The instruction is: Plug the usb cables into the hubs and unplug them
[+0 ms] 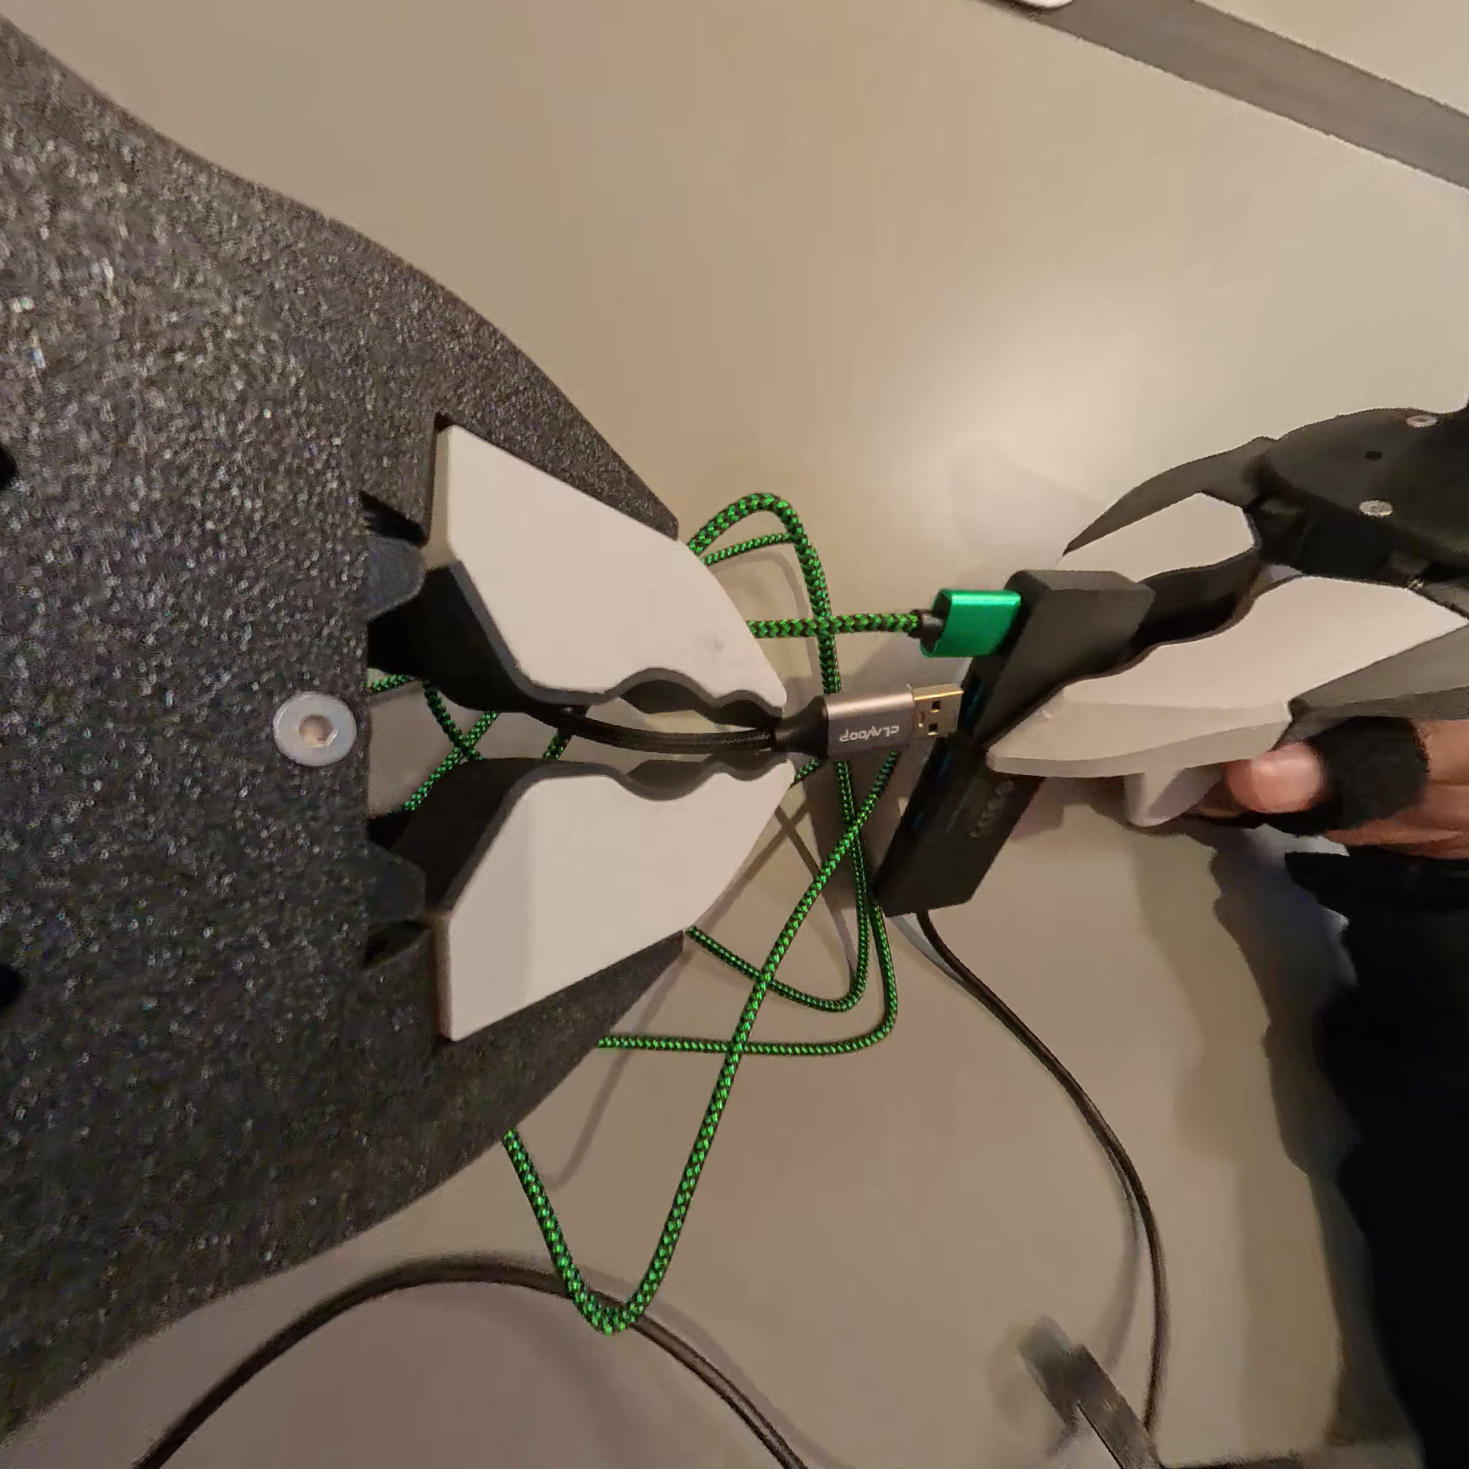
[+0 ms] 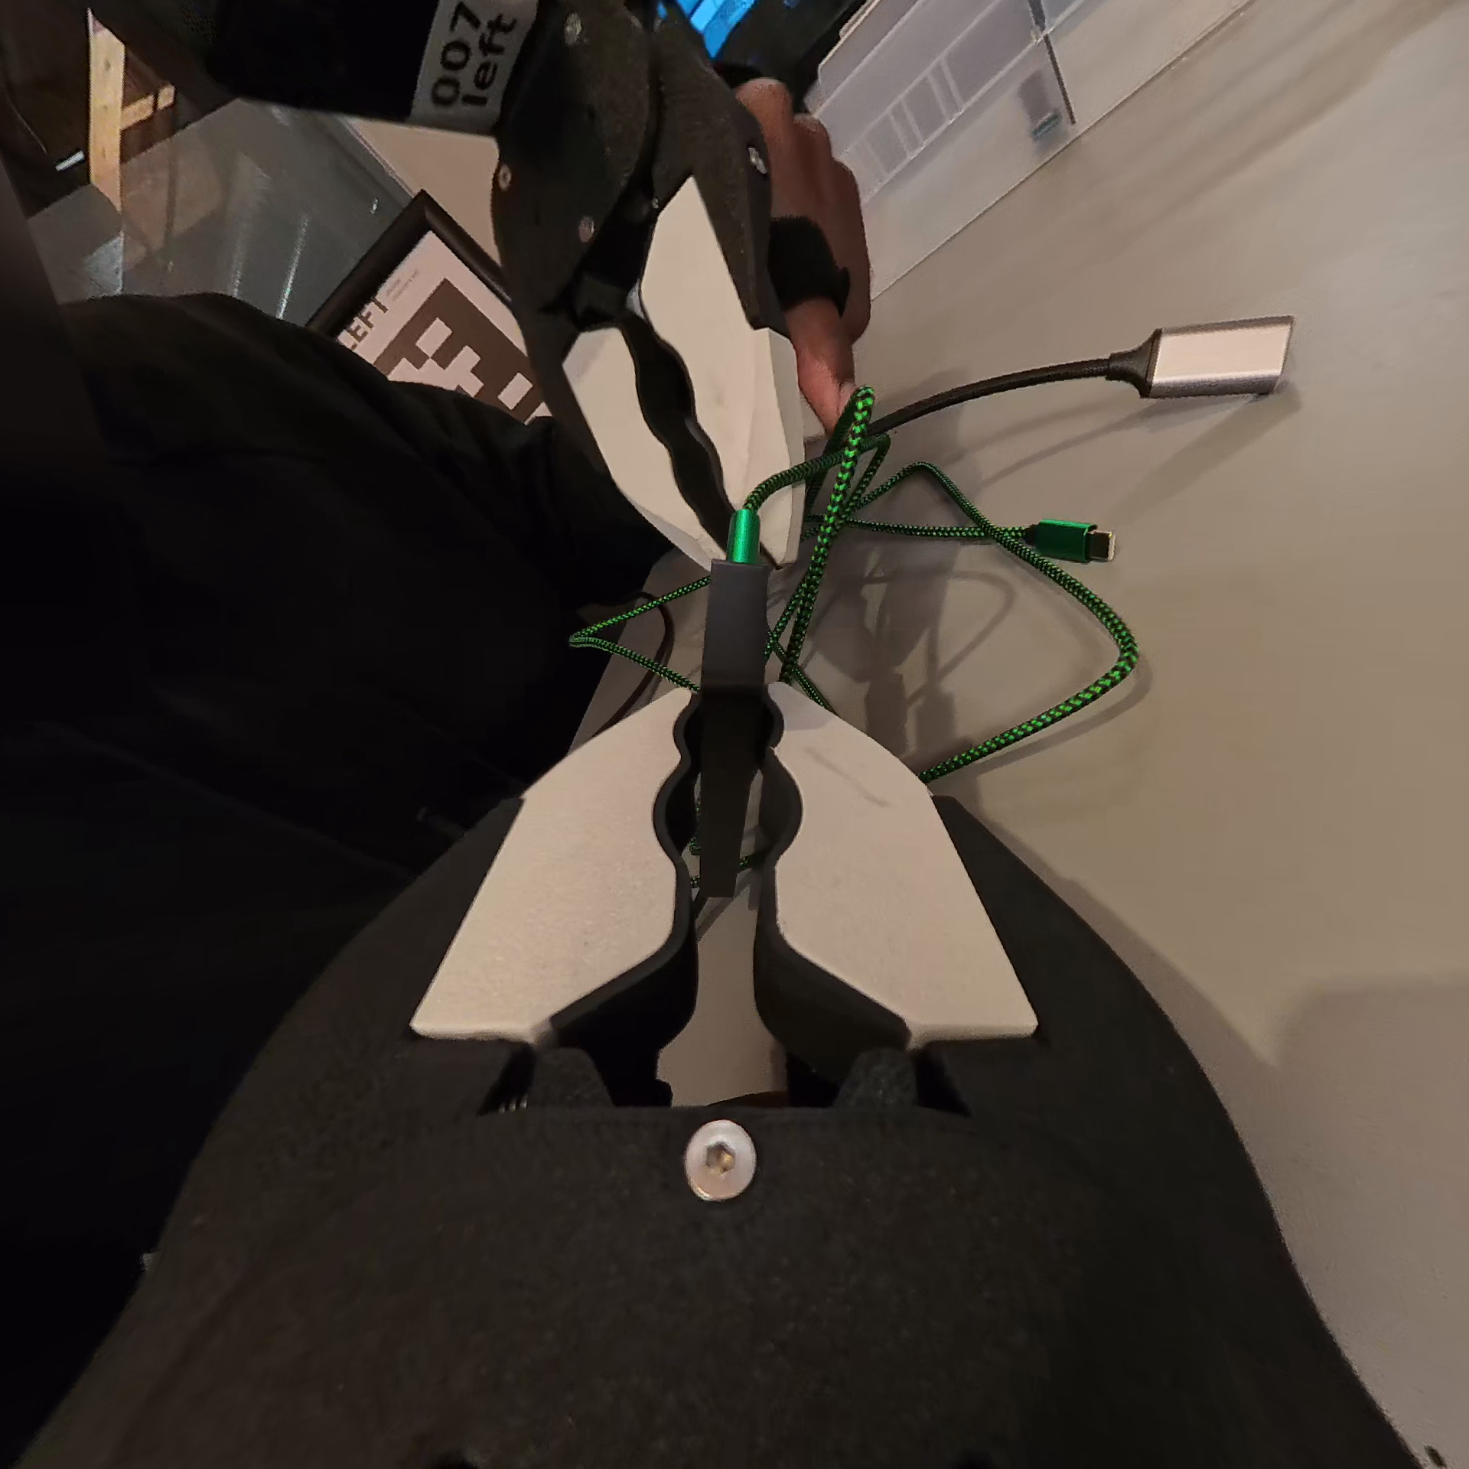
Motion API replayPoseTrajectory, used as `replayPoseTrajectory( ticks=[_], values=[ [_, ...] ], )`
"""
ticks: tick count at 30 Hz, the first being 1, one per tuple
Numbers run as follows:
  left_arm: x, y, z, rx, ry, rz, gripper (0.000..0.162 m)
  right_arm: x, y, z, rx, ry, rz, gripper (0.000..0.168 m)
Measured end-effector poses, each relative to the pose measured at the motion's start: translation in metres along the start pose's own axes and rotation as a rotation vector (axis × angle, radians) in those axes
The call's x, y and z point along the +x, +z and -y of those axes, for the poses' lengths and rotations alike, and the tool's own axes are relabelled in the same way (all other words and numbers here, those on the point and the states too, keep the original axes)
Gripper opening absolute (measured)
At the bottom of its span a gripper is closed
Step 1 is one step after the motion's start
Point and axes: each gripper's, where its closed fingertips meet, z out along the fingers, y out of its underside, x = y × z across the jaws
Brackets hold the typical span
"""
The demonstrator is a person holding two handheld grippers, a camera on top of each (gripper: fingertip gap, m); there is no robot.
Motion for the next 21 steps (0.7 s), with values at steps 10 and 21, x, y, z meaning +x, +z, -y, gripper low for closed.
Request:
replayPoseTrajectory(
  ticks=[10,21],
  values=[
    [-0.0019,0.0022,-0.0046,-0.035,0.071,0.037,0.006,0.0041,0.0032,-0.0026,-0.031,0.031,-0.011,0.010],
    [-0.0018,0.0021,-0.0068,-0.049,0.091,0.033,0.006,0.0071,0.0074,-0.0091,-0.080,0.031,-0.039,0.010]
  ],
)
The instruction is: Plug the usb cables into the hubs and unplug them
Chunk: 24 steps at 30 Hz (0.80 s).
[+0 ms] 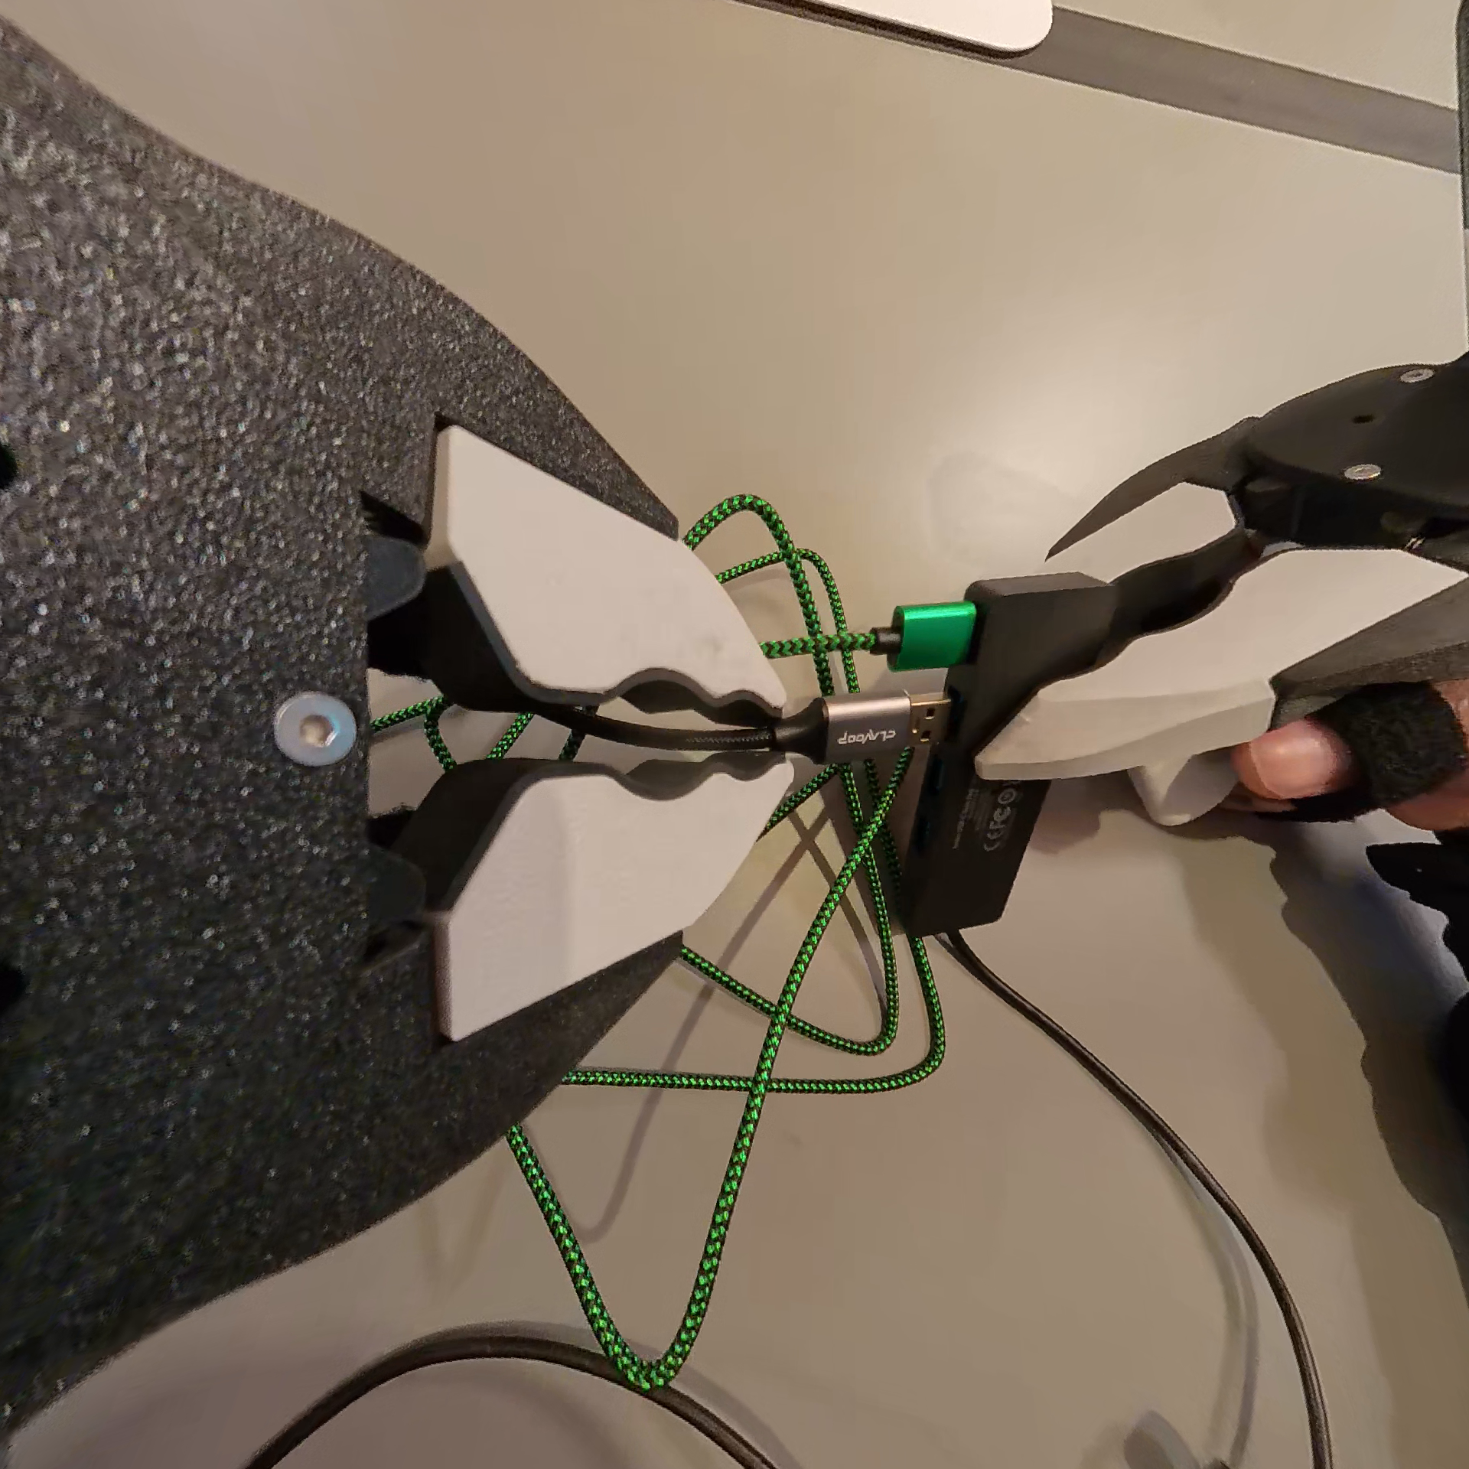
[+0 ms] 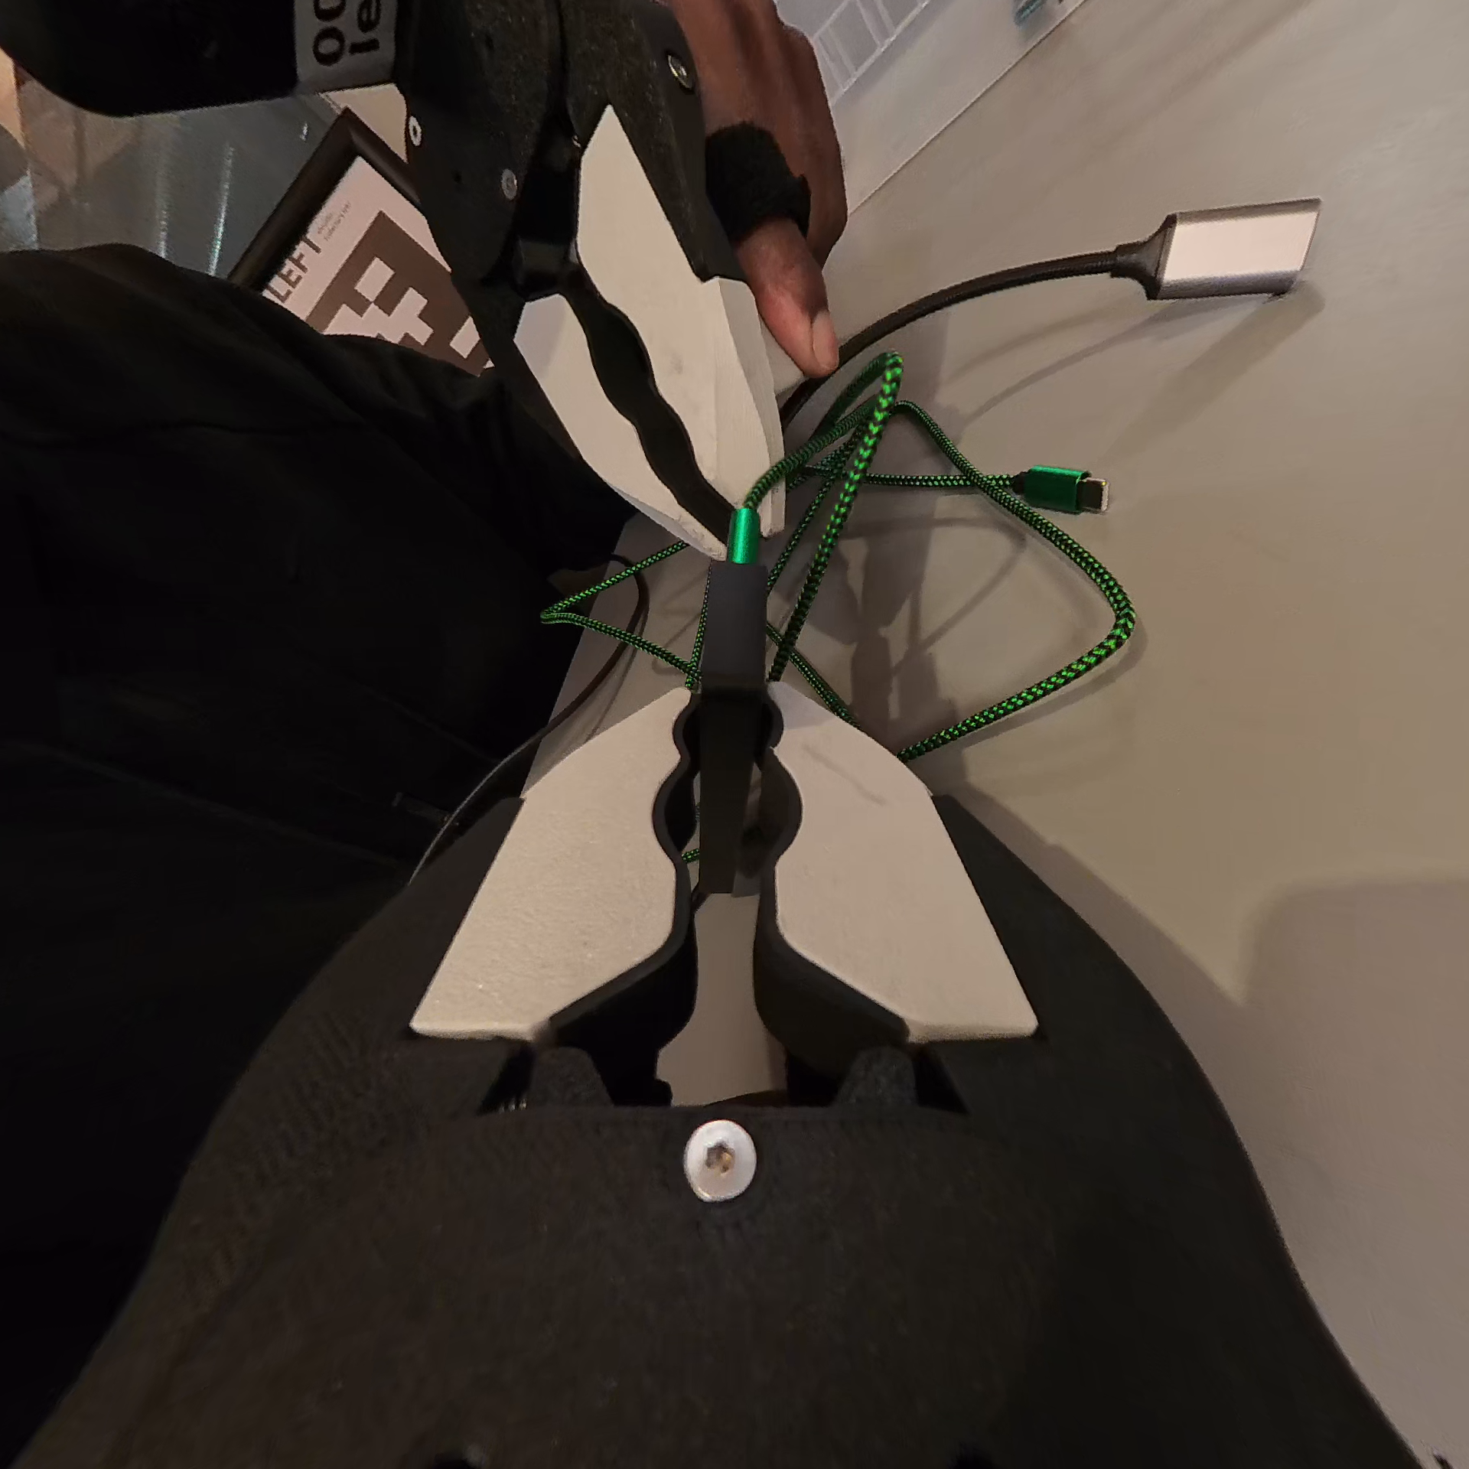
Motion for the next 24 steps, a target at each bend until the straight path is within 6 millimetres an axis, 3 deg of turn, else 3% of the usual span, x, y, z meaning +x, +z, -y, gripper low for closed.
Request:
replayPoseTrajectory(
  ticks=[8,24],
  values=[
    [-0.002,-0.002,0.002,0.007,0.044,0.032,0.006,-0.001,0.000,0.001,0.001,0.000,-0.003,0.010],
    [0.014,-0.003,0.007,0.022,0.162,-0.018,0.006,-0.010,0.005,-0.005,-0.064,-0.052,-0.008,0.010]
  ],
)
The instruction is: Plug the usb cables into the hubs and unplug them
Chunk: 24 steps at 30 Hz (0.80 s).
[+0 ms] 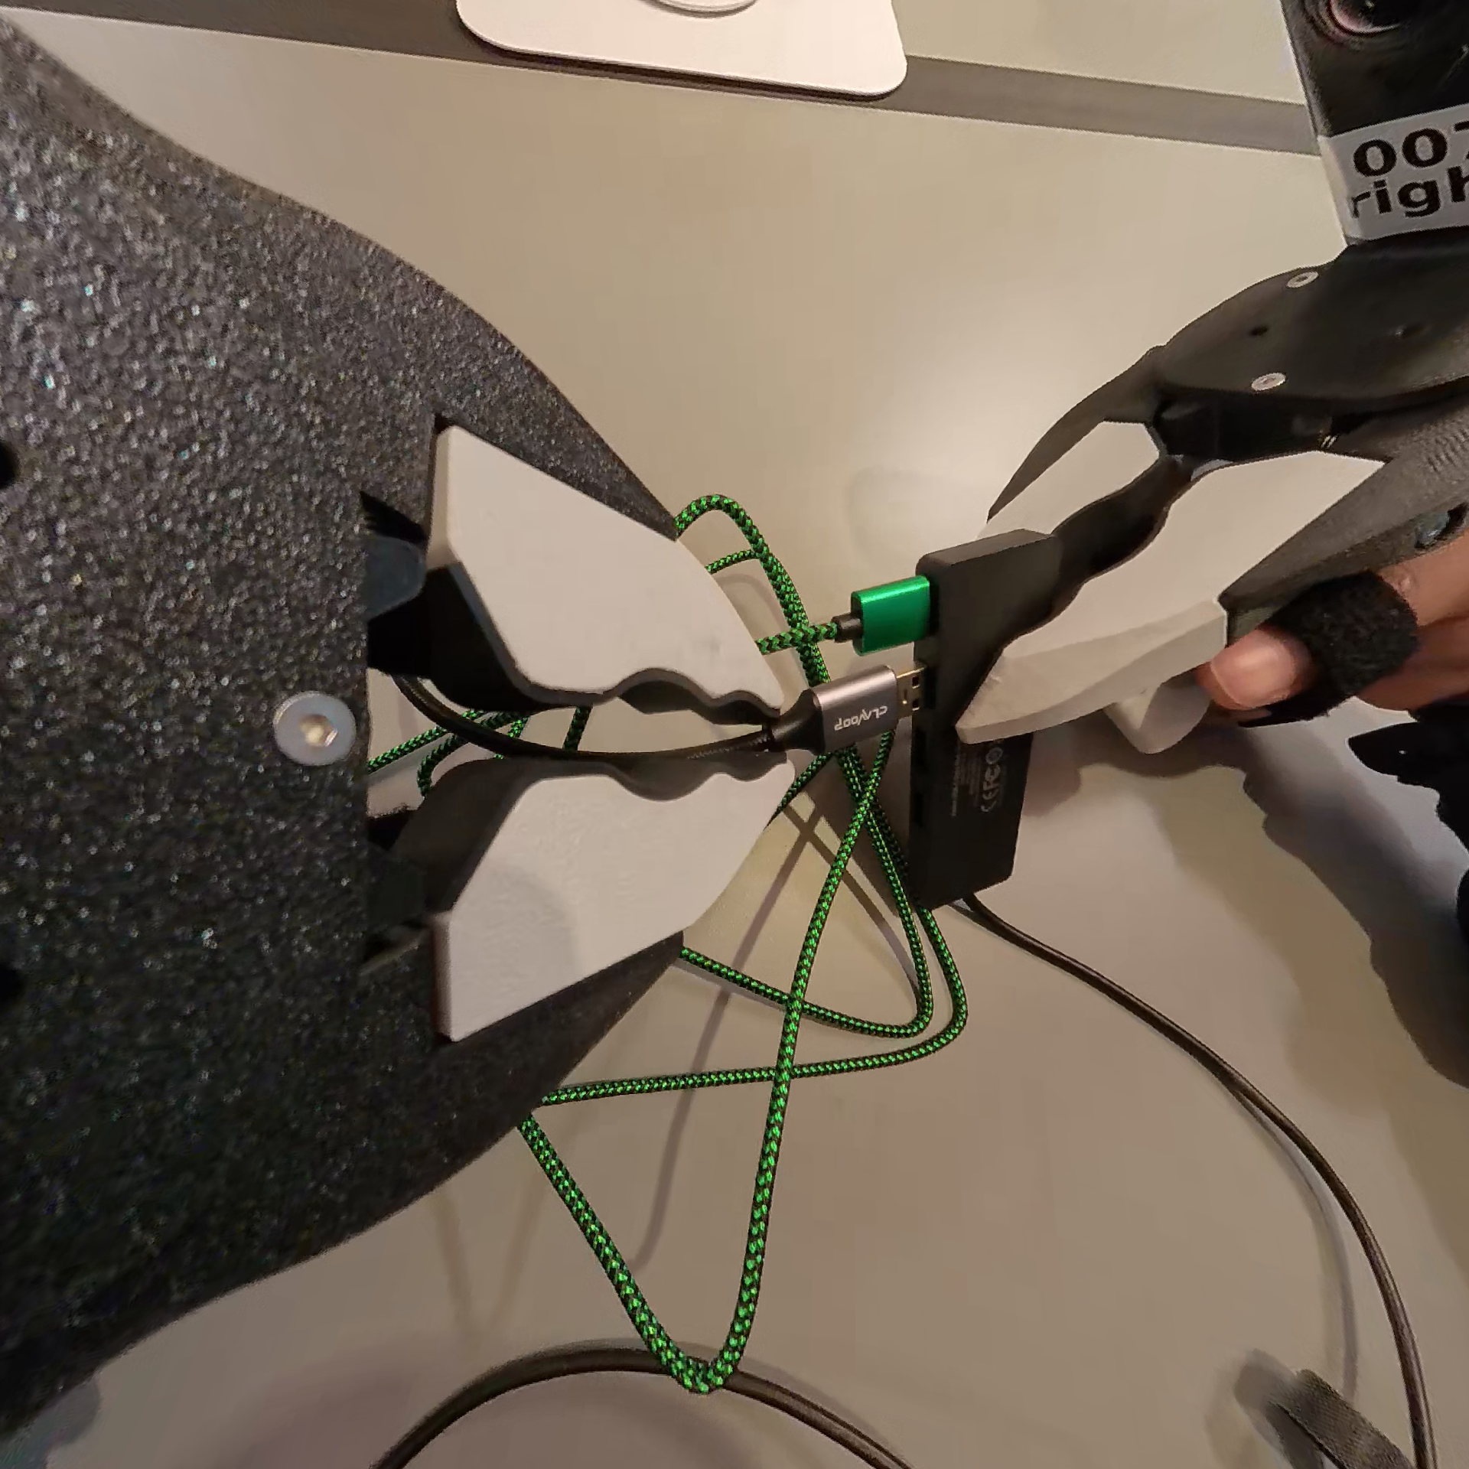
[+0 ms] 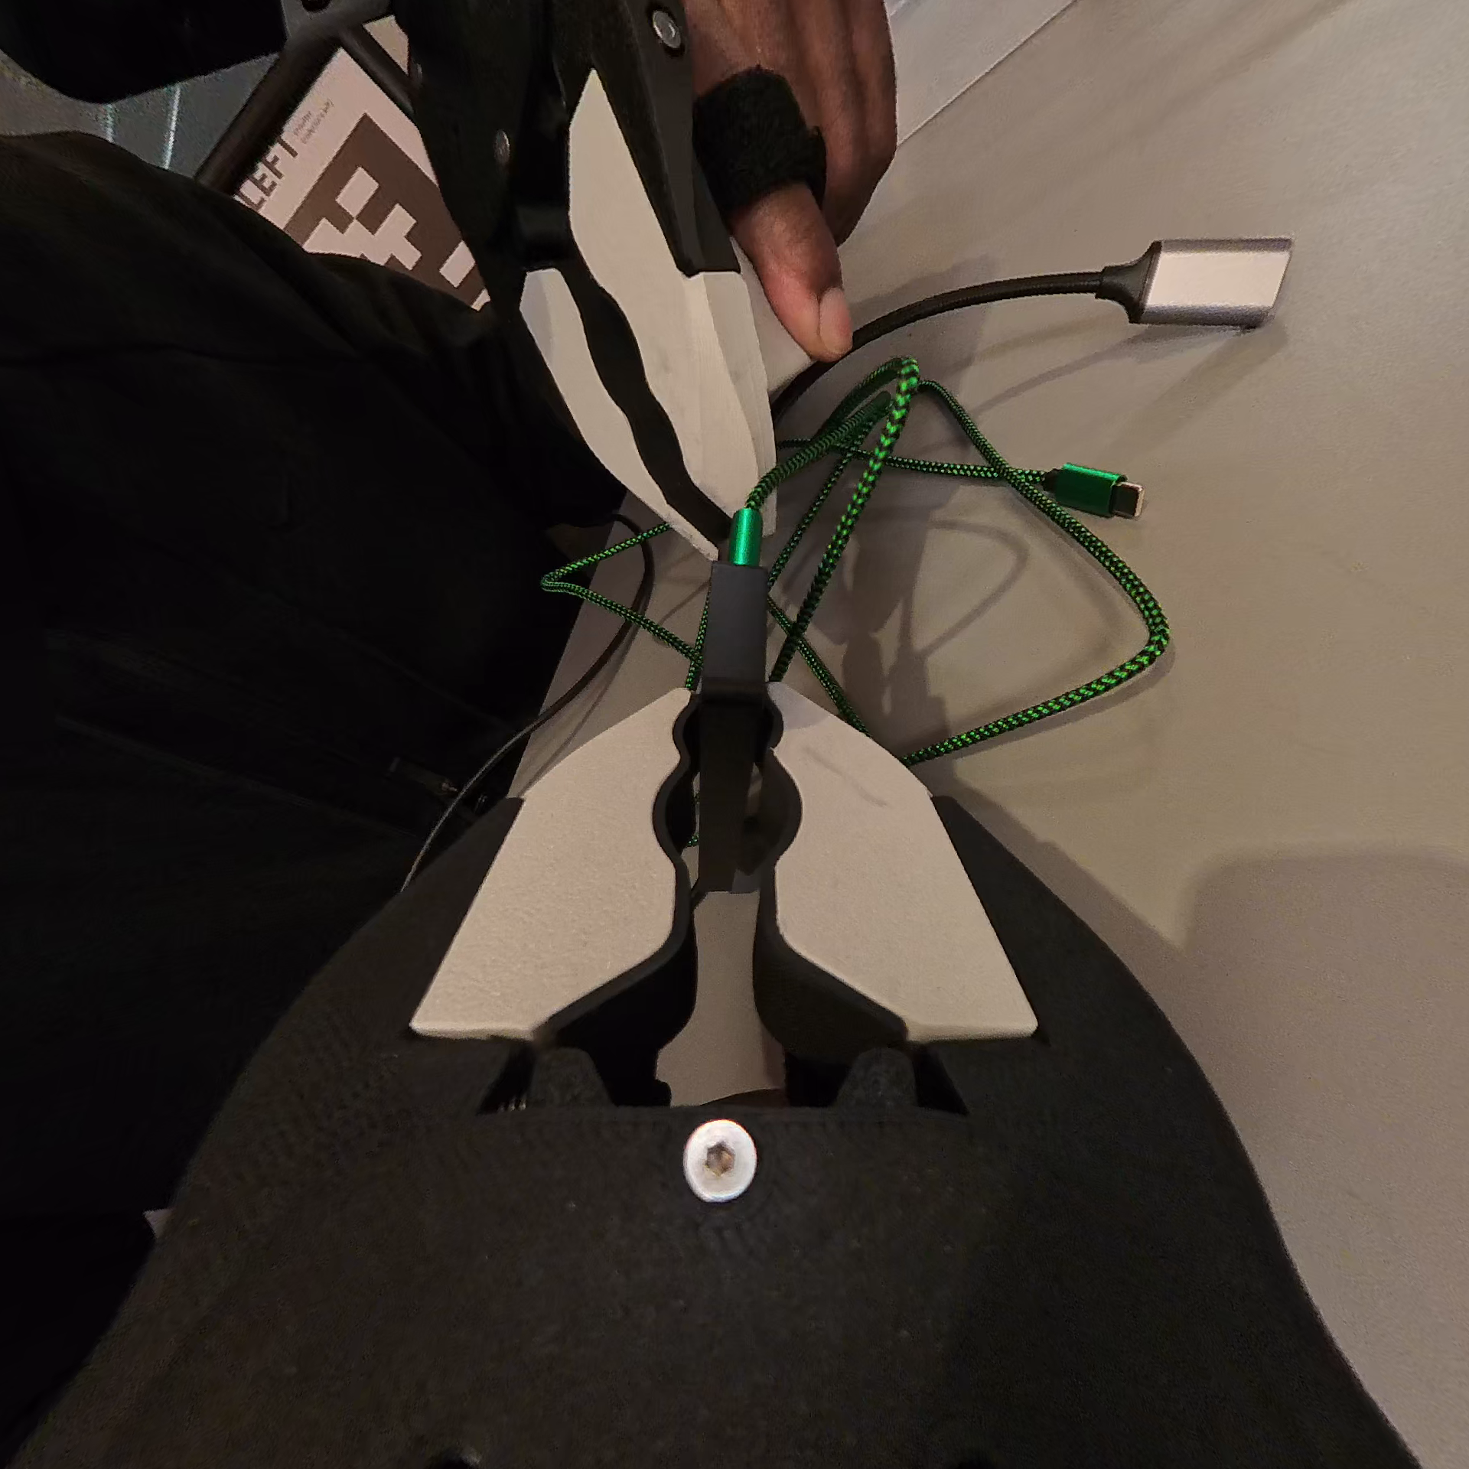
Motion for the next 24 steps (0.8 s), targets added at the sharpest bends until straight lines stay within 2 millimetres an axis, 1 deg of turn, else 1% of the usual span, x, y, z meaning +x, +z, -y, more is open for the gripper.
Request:
replayPoseTrajectory(
  ticks=[6,11,14,17,19,24],
  values=[
    [-0.002,0.002,-0.001,-0.016,0.005,0.018,0.006,0.000,-0.001,-0.001,0.002,0.005,0.020,0.010],
    [-0.008,0.008,-0.009,-0.077,0.046,0.077,0.006,0.002,-0.001,0.000,0.014,0.028,0.022,0.010],
    [-0.011,0.005,-0.005,-0.048,0.033,0.091,0.006,0.006,-0.003,0.001,0.031,0.042,-0.006,0.010],
    [-0.010,0.003,0.002,-0.011,0.035,0.087,0.005,0.014,-0.004,0.001,0.035,0.065,-0.035,0.010],
    [-0.015,0.004,0.000,-0.023,0.011,0.112,0.006,0.015,-0.006,0.003,0.056,0.060,-0.036,0.010],
    [-0.014,0.005,-0.003,-0.016,0.022,0.106,0.006,0.012,-0.005,0.002,0.047,0.041,-0.012,0.010]
  ],
)
